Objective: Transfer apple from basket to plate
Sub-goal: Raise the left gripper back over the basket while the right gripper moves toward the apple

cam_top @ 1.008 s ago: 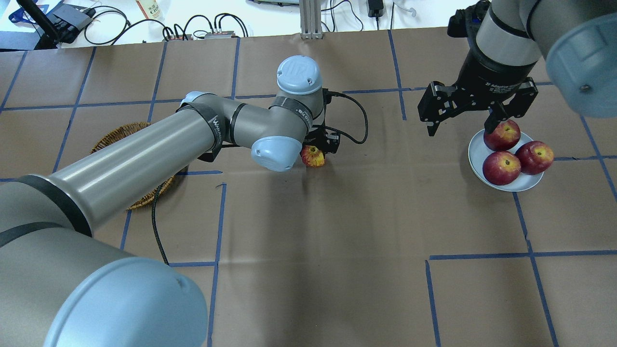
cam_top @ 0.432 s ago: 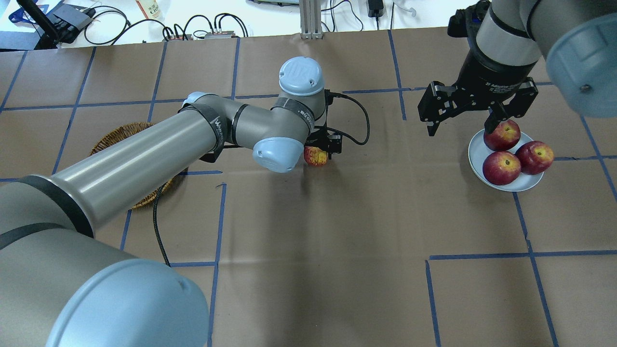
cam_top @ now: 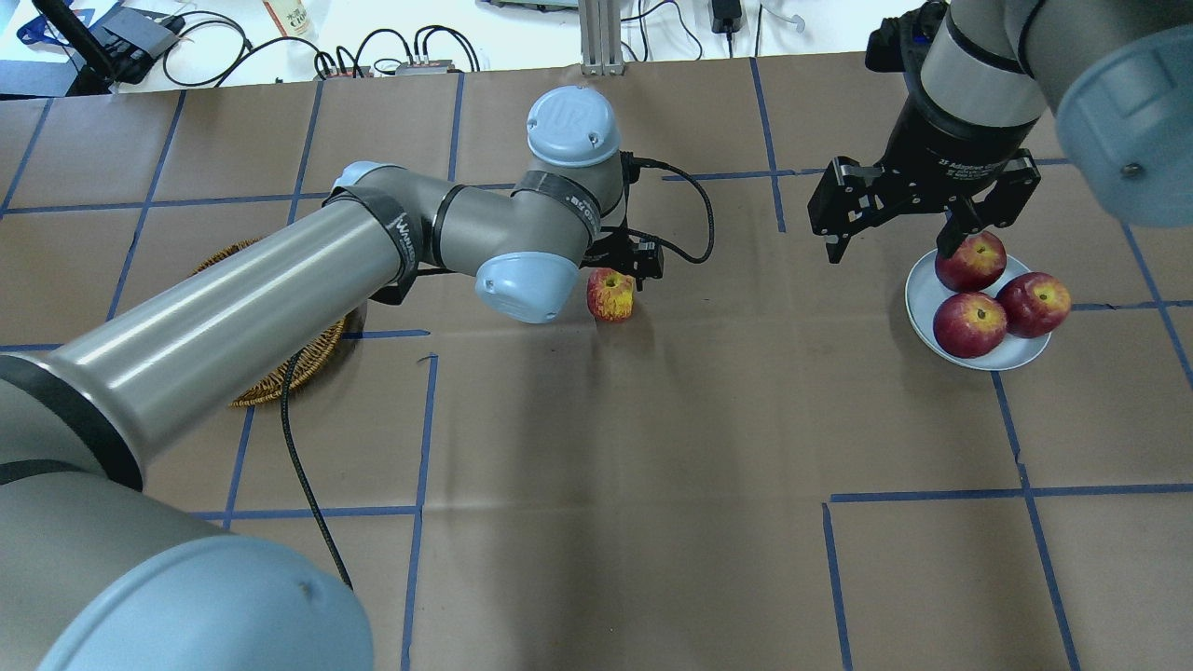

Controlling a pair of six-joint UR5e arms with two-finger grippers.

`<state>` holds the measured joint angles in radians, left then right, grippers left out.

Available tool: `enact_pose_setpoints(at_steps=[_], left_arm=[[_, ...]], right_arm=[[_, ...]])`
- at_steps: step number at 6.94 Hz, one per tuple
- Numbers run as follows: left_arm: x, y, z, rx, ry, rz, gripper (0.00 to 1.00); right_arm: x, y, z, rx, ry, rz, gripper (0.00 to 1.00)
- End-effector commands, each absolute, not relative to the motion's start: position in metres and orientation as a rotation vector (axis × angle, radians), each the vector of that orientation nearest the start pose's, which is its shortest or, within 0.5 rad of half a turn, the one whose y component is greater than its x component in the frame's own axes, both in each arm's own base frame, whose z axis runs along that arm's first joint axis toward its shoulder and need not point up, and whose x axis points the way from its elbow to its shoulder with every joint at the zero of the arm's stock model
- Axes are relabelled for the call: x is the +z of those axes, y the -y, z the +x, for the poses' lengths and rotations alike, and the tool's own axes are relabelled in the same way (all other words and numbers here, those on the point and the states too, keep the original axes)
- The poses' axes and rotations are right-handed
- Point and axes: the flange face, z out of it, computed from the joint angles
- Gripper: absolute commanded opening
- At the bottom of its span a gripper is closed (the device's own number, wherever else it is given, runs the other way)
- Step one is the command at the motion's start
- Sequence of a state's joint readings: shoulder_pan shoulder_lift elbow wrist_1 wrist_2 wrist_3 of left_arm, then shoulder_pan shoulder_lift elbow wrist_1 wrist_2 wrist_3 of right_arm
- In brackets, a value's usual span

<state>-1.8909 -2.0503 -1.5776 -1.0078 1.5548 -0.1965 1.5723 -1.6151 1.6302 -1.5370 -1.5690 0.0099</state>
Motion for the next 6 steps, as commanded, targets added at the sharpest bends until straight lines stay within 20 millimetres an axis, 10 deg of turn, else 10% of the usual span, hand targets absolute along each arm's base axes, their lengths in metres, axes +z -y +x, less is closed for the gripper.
enact_pose_setpoints(at_steps=[1, 4, 6], left_arm=[[0.354, 0.576, -0.251, -0.061, -3.142, 0.285, 0.99], [0.452, 0.524, -0.141, 0.107, -3.133, 0.319, 0.99], [0.48, 0.485, -0.131, 0.122, -3.124, 0.414, 0.99]], right_arm=[[0.475, 0.47, 0.134, 0.079, -3.139, 0.017, 1.0], [0.475, 0.478, 0.141, 0.034, -3.139, 0.022, 1.0], [0.46, 0.487, 0.196, -0.026, -3.139, 0.053, 1.0]])
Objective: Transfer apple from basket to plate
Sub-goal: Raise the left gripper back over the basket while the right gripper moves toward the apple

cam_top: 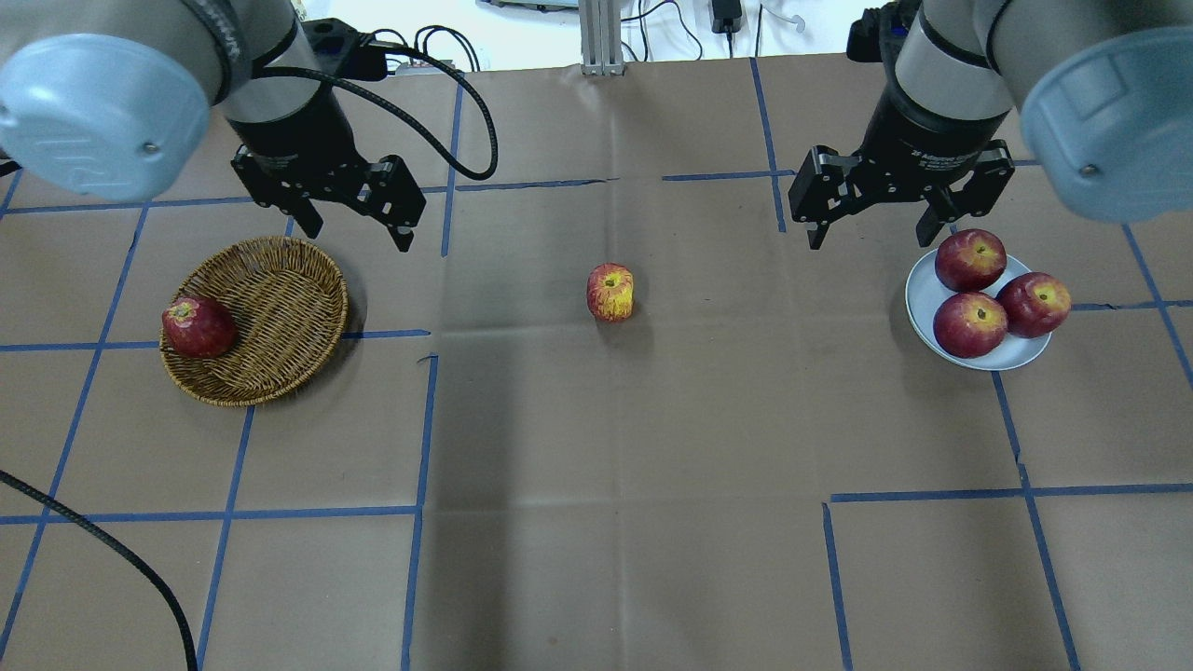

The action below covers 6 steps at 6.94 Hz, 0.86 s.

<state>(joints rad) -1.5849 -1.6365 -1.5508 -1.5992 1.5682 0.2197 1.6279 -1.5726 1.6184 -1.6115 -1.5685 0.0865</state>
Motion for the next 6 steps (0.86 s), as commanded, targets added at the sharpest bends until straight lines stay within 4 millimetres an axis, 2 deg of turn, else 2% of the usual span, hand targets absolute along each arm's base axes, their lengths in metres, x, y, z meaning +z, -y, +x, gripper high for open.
enact_pose_setpoints(at_steps=[1, 2, 5, 6], left_arm=[[0.494, 0.48, -0.131, 0.077, -3.122, 0.407, 0.99], [0.502, 0.483, -0.132, 0.05, -3.122, 0.397, 0.99], [0.484, 0.485, -0.132, 0.093, -3.124, 0.4, 0.99], [0.478, 0.487, -0.132, 0.112, -3.125, 0.398, 0.99]], right_arm=[[0.447, 0.495, 0.237, -0.05, -3.135, 0.07, 1.0], [0.429, 0.508, 0.275, -0.069, -3.126, 0.12, 1.0], [0.372, 0.544, 0.368, -0.098, -3.121, 0.171, 1.0], [0.345, 0.554, 0.38, -0.101, -3.118, 0.161, 1.0]])
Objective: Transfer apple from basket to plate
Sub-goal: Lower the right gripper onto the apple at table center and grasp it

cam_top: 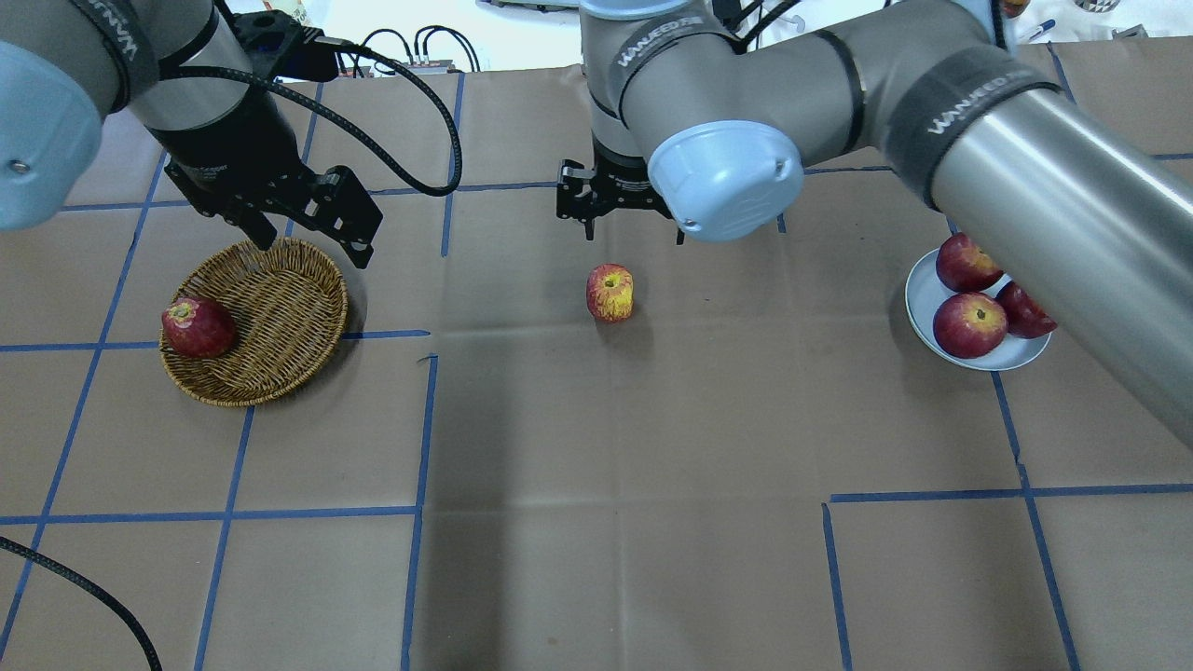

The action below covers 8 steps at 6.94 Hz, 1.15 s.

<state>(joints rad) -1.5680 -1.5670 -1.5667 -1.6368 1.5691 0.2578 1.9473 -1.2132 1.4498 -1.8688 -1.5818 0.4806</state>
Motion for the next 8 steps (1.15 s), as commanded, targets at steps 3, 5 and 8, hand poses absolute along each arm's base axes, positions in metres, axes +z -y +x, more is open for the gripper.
enact_pose_setpoints(at_steps=[3, 5, 8], left_arm=[[0.474, 0.489, -0.132, 0.124, -3.128, 0.395, 0.99], [0.475, 0.488, -0.133, 0.119, -3.129, 0.393, 0.99], [0.476, 0.487, -0.135, 0.109, -3.144, 0.305, 0.99]], right_arm=[[0.269, 0.573, 0.385, -0.089, -3.139, 0.134, 1.0], [0.238, 0.578, 0.372, -0.15, -3.188, 0.068, 1.0], [0.21, 0.577, 0.375, -0.112, -3.192, 0.061, 1.0]])
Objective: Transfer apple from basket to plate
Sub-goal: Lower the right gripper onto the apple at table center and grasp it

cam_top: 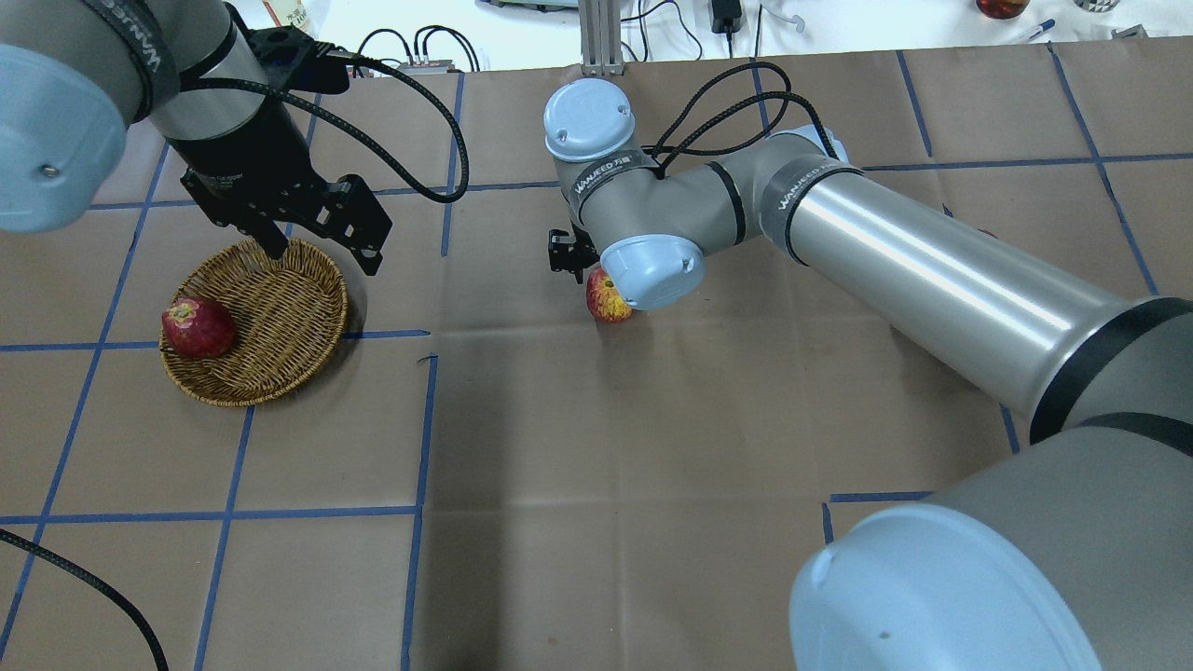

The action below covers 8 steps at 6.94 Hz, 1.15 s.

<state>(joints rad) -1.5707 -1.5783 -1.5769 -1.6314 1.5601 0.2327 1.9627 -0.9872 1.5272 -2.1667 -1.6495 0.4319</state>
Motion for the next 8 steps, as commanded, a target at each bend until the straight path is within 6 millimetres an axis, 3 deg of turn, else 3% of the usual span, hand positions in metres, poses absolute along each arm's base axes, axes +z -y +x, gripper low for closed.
enact_pose_setpoints(at_steps=[1, 2, 3, 6, 7, 8], left_arm=[[0.476, 0.486, -0.136, 0.11, -3.146, 0.266, 0.99], [0.476, 0.486, -0.136, 0.11, -3.147, 0.263, 0.99], [0.476, 0.485, -0.136, 0.109, -3.148, 0.261, 0.99], [0.479, 0.485, -0.136, 0.061, -3.148, 0.246, 0.99], [0.48, 0.49, -0.136, 0.013, -3.148, 0.23, 0.99], [0.482, 0.49, -0.136, -0.009, -3.147, 0.227, 0.99]], right_arm=[[0.205, 0.576, 0.377, -0.101, -3.195, 0.059, 1.0], [0.204, 0.575, 0.378, -0.11, -3.196, 0.066, 1.0], [0.203, 0.574, 0.379, -0.107, -3.195, 0.059, 0.93], [0.199, 0.573, 0.38, -0.093, -3.196, 0.048, 0.56], [0.211, 0.576, 0.38, -0.129, -3.19, 0.055, 0.55], [0.237, 0.581, 0.377, -0.192, -3.174, 0.067, 0.55]])
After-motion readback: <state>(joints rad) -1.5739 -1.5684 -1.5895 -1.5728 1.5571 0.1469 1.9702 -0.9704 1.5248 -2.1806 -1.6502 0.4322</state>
